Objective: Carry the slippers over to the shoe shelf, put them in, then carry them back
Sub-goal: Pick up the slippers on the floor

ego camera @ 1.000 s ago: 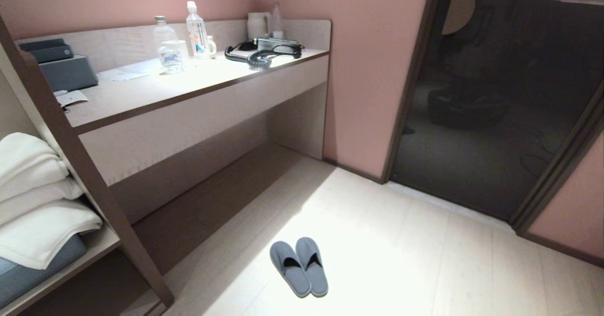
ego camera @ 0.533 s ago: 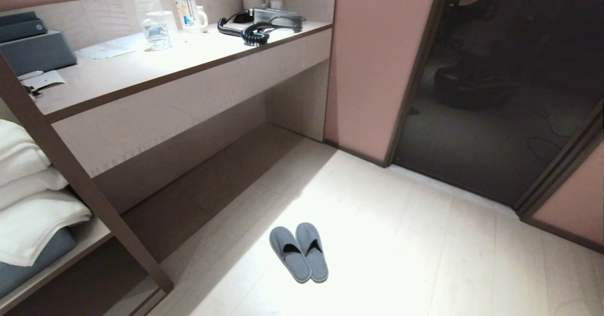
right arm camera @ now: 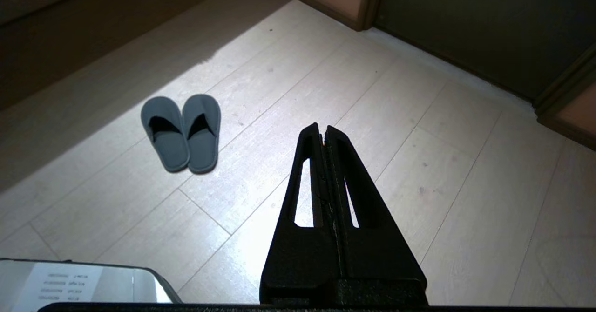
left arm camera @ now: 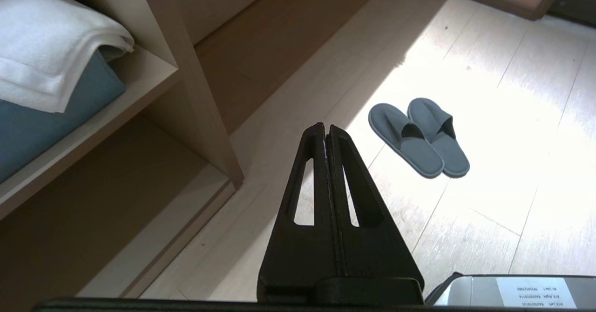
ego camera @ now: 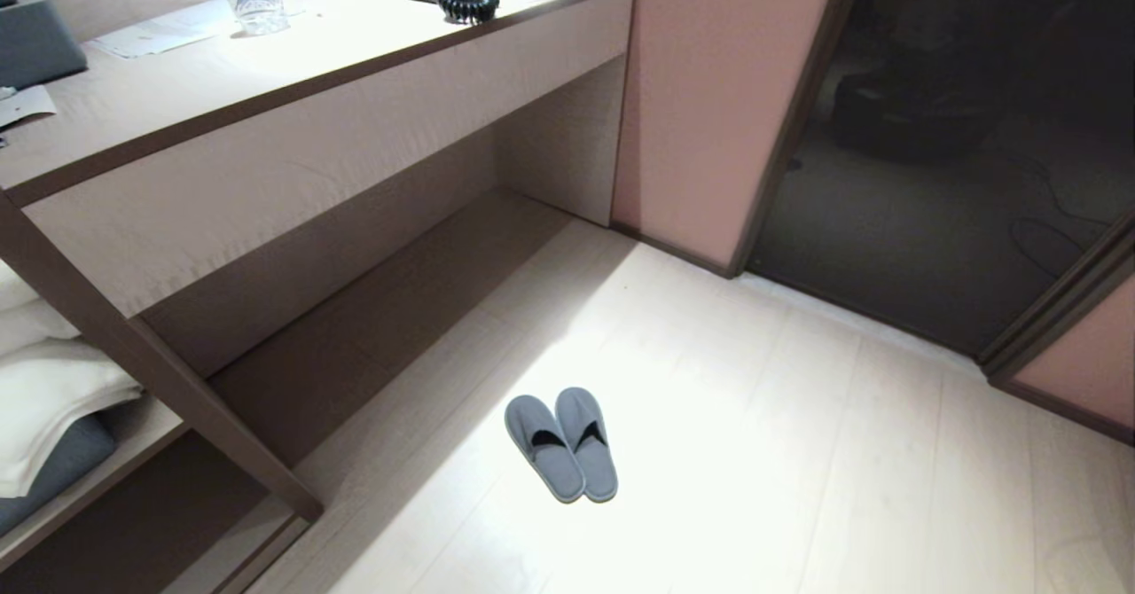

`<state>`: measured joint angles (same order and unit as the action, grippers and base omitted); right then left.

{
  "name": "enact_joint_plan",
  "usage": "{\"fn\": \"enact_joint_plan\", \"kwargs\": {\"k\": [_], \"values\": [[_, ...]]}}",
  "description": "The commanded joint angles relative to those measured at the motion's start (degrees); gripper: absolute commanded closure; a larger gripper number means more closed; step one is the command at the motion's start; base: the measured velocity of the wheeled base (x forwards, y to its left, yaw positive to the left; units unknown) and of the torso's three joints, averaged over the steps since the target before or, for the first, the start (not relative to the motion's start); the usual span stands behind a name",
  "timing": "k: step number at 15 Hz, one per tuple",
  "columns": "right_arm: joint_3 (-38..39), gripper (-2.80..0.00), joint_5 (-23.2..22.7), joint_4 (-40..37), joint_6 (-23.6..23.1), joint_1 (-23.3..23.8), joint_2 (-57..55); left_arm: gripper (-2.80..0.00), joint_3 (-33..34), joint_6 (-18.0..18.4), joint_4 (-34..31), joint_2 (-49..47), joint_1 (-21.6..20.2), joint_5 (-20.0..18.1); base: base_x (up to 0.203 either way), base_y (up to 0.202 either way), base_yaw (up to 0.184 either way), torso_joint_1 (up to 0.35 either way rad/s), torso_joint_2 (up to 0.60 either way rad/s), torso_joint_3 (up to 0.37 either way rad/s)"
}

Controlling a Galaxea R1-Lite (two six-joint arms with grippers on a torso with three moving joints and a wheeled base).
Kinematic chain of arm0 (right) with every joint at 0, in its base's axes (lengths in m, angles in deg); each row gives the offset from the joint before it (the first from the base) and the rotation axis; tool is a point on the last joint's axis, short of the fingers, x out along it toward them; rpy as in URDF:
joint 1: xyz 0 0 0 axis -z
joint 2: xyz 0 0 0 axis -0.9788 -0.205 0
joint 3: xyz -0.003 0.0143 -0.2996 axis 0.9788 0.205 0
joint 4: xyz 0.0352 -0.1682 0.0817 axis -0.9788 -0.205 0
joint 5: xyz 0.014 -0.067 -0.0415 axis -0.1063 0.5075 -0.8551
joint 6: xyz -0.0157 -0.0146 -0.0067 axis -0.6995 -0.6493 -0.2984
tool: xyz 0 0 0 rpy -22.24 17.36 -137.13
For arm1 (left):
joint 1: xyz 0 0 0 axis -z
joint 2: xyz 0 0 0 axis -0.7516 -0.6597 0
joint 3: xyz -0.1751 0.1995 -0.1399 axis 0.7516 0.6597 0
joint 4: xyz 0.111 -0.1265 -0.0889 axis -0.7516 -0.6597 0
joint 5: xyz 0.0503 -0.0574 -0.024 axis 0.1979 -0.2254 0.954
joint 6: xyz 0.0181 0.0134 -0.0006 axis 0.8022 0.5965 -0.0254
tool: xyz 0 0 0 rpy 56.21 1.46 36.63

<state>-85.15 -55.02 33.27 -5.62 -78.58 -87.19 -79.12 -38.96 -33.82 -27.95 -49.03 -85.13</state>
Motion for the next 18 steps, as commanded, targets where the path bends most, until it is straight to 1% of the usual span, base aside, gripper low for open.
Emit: {"fn": "enact_joint_plan", "kwargs": {"k": [1,18], "values": [[0.0,0.0,0.0,-0.1,-0.2,0.0,0.0,0.0,0.0,0.0,0.0,0.0,0.0,0.0,0.0,0.0,0.0,0.002,0.0,-0.195],[0.0,0.0,0.0,-0.2,-0.2,0.0,0.0,0.0,0.1,-0.1,0.2,0.1,0.0,0.0,0.0,0.0,0.0,0.001,0.0,-0.198]]}}
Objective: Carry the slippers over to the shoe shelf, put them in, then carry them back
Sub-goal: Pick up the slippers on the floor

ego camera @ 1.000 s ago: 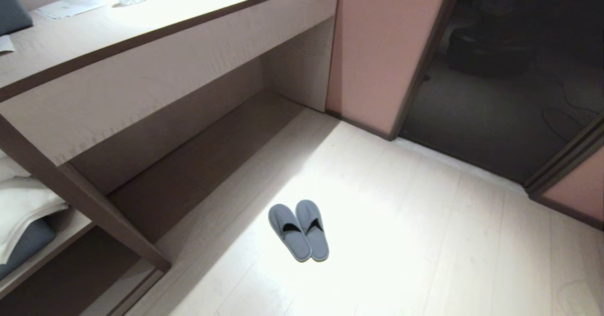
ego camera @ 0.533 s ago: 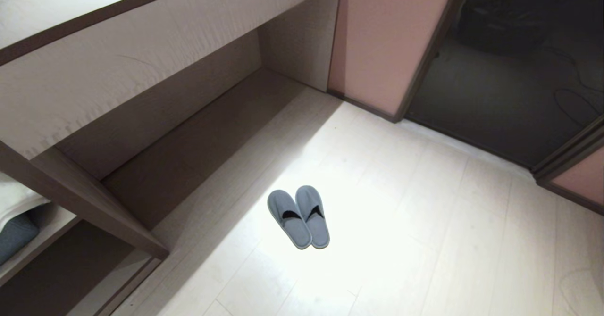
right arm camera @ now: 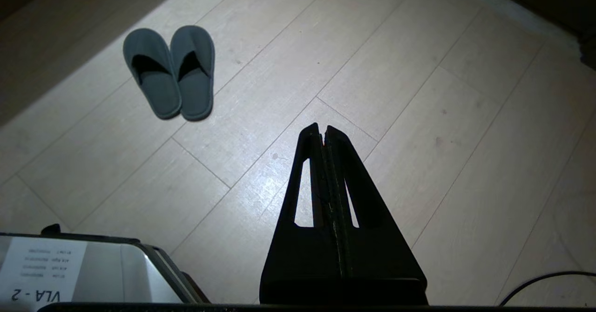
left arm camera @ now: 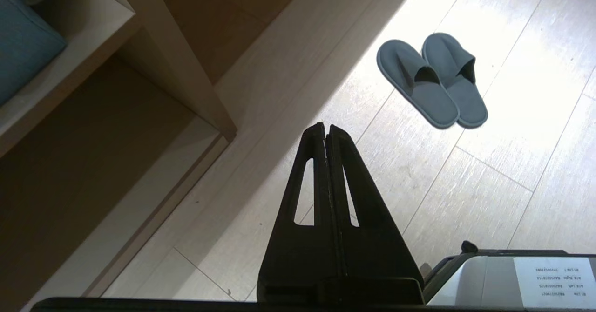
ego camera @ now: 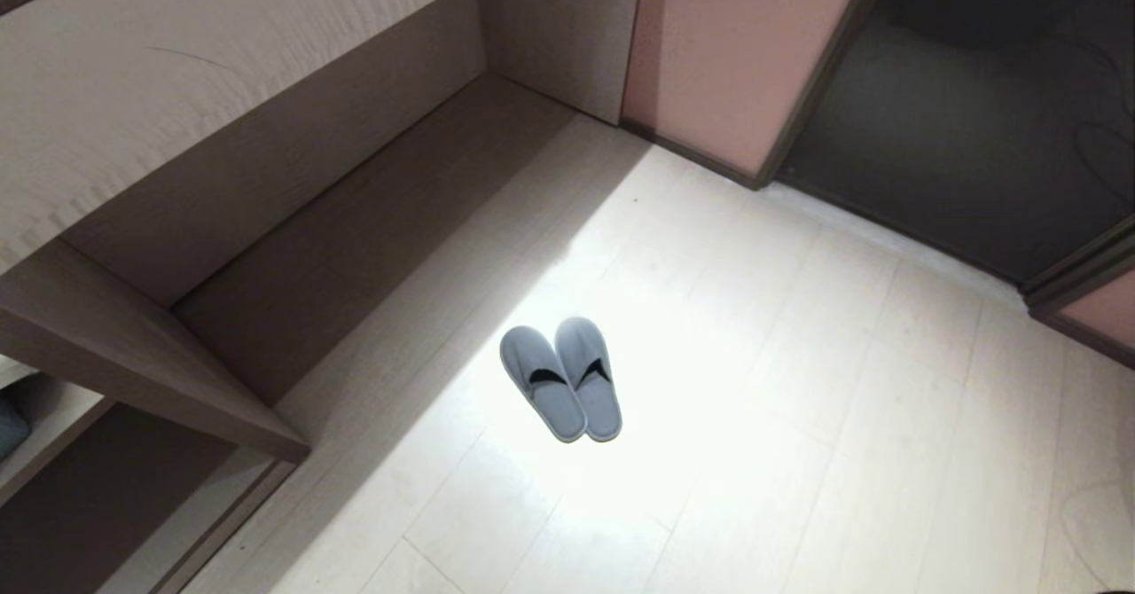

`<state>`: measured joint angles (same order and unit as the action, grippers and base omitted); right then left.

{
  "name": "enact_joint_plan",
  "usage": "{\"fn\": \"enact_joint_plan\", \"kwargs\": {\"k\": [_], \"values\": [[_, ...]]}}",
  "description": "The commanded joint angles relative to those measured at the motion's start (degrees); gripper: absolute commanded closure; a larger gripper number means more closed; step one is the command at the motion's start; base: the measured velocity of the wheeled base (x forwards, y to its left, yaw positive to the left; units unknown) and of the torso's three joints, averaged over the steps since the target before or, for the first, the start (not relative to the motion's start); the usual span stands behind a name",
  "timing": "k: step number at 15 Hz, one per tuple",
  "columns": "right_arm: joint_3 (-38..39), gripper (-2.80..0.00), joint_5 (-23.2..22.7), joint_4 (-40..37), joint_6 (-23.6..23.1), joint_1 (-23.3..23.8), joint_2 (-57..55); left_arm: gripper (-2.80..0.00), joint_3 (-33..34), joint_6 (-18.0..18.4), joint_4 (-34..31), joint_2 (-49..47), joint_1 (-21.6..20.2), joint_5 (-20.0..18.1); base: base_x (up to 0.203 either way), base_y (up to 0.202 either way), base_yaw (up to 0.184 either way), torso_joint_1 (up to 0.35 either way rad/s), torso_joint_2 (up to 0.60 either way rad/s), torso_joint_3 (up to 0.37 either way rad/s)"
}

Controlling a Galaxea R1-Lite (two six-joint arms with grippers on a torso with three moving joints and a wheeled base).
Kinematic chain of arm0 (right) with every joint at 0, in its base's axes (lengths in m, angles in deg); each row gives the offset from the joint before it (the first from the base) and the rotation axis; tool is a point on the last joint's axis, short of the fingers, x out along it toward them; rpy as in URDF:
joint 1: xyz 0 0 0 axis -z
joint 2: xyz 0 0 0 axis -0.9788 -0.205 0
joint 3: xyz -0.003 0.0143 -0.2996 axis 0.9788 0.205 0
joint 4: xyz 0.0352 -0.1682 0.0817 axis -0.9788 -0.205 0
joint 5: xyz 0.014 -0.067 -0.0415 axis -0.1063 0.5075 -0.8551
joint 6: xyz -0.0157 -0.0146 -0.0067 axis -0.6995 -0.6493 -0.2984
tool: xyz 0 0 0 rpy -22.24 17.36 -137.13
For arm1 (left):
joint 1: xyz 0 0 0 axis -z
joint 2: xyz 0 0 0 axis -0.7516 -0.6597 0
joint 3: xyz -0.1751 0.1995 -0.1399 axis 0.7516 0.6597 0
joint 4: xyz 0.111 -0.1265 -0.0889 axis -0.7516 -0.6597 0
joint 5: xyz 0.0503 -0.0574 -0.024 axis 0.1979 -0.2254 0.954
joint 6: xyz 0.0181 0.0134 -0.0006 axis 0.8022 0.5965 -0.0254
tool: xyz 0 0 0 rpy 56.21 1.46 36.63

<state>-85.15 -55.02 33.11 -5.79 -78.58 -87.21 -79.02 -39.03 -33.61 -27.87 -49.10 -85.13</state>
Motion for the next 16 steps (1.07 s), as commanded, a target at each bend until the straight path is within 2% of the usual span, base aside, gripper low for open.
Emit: {"fn": "enact_joint_plan", "kwargs": {"k": [1,16], "values": [[0.0,0.0,0.0,0.0,0.0,0.0,0.0,0.0,0.0,0.0,0.0,0.0,0.0,0.0,0.0,0.0,0.0,0.003,0.0,-0.206],[0.0,0.0,0.0,0.1,0.0,0.0,0.0,0.0,0.0,0.0,0.0,0.0,-0.1,0.0,0.0,0.0,0.0,0.004,0.0,-0.197]]}}
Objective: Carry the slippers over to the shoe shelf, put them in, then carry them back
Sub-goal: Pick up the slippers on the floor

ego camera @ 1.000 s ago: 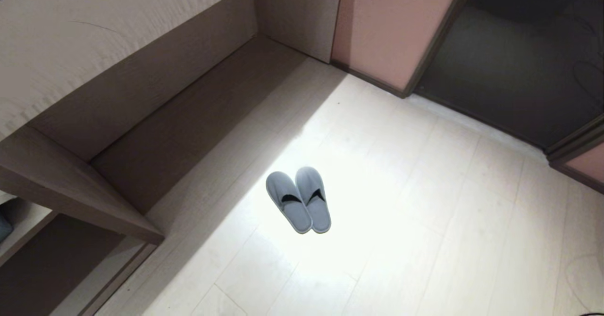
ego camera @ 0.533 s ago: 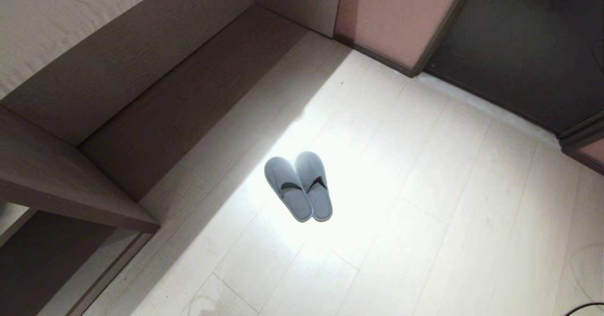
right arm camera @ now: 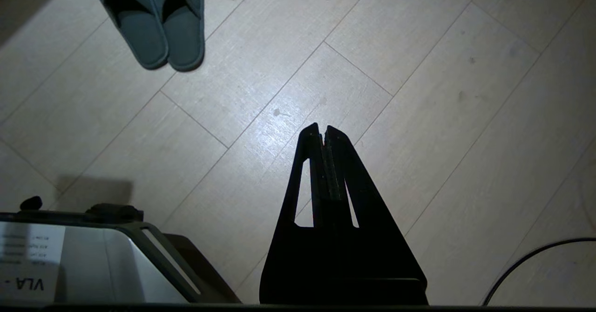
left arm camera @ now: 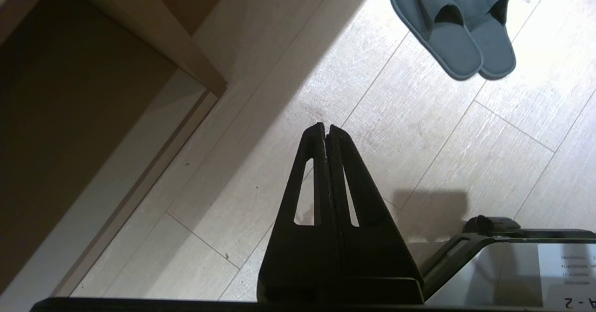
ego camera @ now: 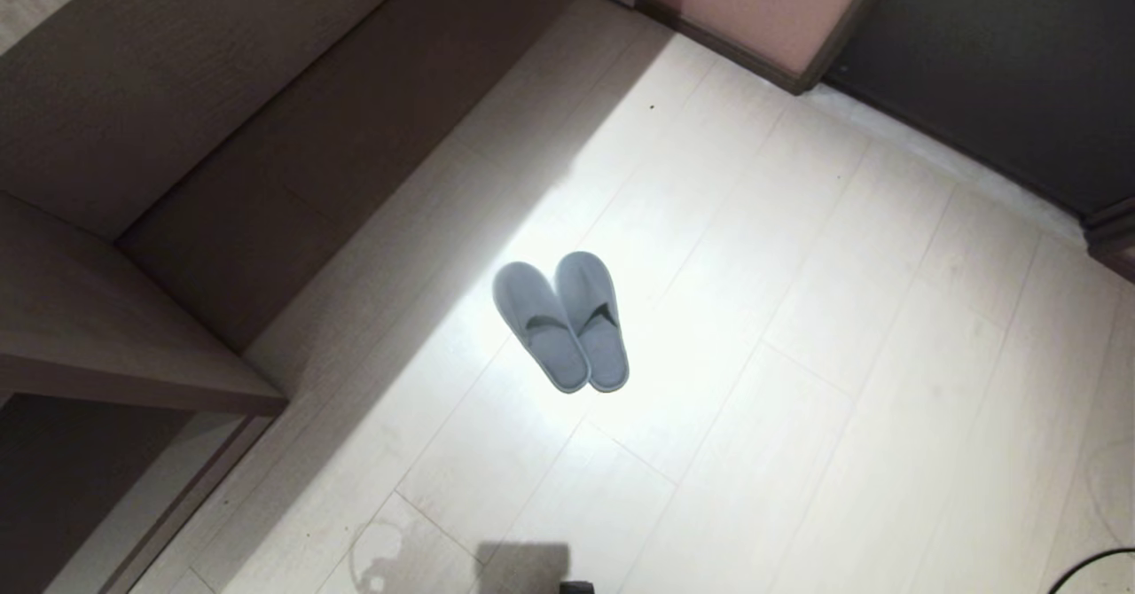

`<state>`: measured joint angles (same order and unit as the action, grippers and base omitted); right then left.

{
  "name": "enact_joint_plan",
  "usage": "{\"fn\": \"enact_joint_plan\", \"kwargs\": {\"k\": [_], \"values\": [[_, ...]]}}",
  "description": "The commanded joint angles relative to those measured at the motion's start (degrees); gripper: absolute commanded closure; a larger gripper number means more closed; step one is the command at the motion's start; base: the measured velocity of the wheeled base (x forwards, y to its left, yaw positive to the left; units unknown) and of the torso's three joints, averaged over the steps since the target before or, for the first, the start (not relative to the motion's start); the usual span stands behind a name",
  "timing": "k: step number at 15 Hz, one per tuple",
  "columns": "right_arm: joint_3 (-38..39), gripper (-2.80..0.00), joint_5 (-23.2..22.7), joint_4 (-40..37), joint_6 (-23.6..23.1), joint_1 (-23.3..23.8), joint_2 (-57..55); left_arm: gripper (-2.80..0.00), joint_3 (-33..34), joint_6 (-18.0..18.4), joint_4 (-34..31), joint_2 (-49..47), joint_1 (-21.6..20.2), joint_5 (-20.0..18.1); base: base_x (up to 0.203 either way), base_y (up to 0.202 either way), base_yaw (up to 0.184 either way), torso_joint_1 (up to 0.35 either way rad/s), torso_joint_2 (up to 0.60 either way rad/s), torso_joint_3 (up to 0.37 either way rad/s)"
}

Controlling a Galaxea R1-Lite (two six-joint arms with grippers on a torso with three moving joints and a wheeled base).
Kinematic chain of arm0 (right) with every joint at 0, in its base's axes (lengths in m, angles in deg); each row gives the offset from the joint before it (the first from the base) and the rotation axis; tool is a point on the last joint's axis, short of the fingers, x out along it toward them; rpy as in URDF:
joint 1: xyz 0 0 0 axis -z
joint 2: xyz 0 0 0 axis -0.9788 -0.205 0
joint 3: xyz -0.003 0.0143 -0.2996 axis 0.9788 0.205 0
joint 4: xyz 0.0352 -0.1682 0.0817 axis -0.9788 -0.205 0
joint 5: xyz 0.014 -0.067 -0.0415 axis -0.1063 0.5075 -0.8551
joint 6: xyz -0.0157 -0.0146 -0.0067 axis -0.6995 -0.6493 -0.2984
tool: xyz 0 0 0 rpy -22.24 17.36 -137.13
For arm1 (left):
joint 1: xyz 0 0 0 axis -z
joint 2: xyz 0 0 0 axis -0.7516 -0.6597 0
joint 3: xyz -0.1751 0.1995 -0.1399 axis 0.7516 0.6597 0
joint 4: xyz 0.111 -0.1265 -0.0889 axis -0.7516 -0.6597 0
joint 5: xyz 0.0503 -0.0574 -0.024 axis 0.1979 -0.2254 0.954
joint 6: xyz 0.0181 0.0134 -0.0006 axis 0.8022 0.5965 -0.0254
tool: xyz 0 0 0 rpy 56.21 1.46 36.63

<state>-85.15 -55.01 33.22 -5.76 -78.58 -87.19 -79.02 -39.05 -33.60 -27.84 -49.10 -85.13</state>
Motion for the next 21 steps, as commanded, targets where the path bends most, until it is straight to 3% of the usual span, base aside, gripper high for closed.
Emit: {"fn": "enact_joint_plan", "kwargs": {"k": [1,21], "values": [[0.0,0.0,0.0,0.0,0.0,0.0,0.0,0.0,0.0,0.0,0.0,0.0,0.0,0.0,0.0,0.0,0.0,0.002,0.0,-0.198],[0.0,0.0,0.0,0.0,-0.2,0.0,0.0,0.0,0.0,0.0,0.0,0.0,0.0,0.0,0.0,0.0,0.0,0.003,0.0,-0.197]]}}
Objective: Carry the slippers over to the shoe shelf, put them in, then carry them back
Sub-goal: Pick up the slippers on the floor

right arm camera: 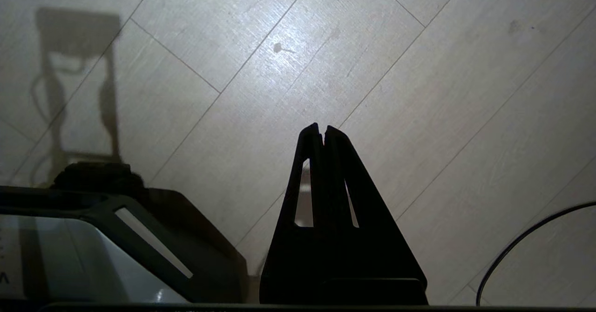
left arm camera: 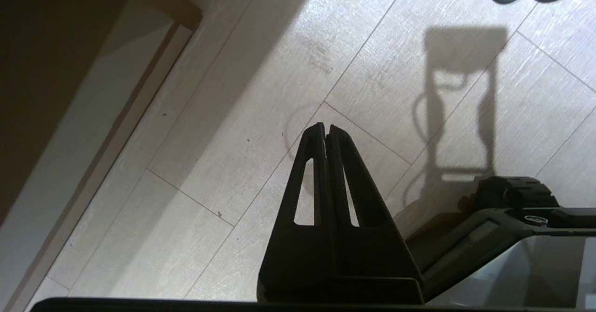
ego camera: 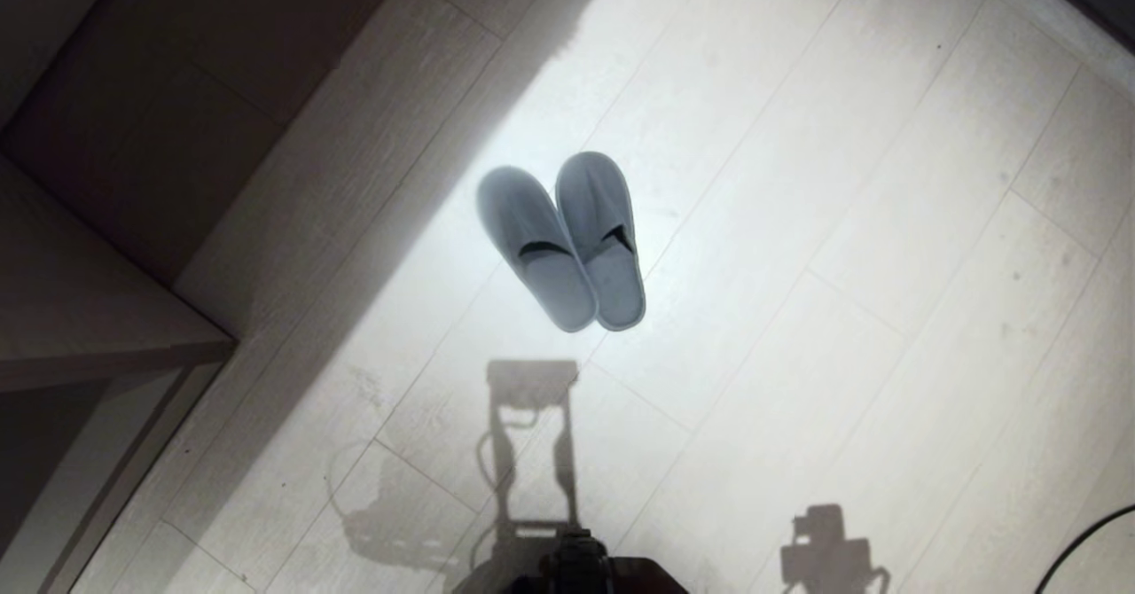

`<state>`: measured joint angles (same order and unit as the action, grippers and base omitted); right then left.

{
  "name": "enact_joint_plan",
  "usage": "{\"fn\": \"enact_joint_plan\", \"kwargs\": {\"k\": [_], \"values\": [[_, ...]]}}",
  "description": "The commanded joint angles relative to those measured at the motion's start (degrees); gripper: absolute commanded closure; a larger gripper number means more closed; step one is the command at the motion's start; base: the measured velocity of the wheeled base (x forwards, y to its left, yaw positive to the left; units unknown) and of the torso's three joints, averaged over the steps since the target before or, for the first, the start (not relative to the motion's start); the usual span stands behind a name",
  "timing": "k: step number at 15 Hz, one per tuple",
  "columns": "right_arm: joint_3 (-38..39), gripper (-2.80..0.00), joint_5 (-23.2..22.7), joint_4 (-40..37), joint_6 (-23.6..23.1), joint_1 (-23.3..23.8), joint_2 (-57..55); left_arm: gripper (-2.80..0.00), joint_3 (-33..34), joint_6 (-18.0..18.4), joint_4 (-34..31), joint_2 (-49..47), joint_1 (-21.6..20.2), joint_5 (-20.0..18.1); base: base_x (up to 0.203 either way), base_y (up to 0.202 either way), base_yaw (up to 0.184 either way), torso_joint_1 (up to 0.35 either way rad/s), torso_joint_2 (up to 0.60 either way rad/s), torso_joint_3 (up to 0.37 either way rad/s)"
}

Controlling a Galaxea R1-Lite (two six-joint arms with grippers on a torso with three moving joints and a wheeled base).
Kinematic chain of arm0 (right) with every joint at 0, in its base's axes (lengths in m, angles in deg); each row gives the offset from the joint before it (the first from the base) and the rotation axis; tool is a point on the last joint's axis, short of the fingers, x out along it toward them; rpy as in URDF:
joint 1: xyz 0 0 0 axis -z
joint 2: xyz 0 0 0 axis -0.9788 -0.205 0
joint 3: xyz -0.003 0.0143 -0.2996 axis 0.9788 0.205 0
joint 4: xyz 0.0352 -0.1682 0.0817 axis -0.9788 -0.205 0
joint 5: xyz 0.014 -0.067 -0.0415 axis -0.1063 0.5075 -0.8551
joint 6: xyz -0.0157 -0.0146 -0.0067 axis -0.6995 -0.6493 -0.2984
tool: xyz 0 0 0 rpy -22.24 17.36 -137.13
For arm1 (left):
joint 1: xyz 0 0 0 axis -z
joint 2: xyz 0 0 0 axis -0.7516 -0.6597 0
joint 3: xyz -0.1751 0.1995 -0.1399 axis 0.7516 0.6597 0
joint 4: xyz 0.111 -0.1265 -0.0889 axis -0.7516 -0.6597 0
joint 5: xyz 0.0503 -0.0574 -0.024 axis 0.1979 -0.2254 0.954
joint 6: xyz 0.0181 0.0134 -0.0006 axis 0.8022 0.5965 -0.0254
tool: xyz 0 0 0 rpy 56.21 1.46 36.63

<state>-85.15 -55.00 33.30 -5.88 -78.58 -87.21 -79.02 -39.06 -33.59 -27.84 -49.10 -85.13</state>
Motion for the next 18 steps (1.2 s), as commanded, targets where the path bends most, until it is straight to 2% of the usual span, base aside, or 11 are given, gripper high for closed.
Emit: {"fn": "enact_joint_plan", "kwargs": {"k": [1,16,18], "values": [[0.0,0.0,0.0,-0.1,-0.1,0.0,0.0,0.0,0.0,0.0,0.0,0.0,-0.1,0.0,0.0,0.0,0.0,-0.001,0.0,-0.188],[0.0,0.0,0.0,-0.1,-0.2,0.0,0.0,0.0,0.0,0.0,0.0,0.0,0.0,0.0,0.0,0.0,0.0,0.002,0.0,-0.196],[0.0,0.0,-0.3,0.1,-1.7,0.0,0.0,0.0,0.0,0.0,-0.2,0.0,0.0,0.0,0.0,0.0,0.0,0.001,0.0,-0.129]]}}
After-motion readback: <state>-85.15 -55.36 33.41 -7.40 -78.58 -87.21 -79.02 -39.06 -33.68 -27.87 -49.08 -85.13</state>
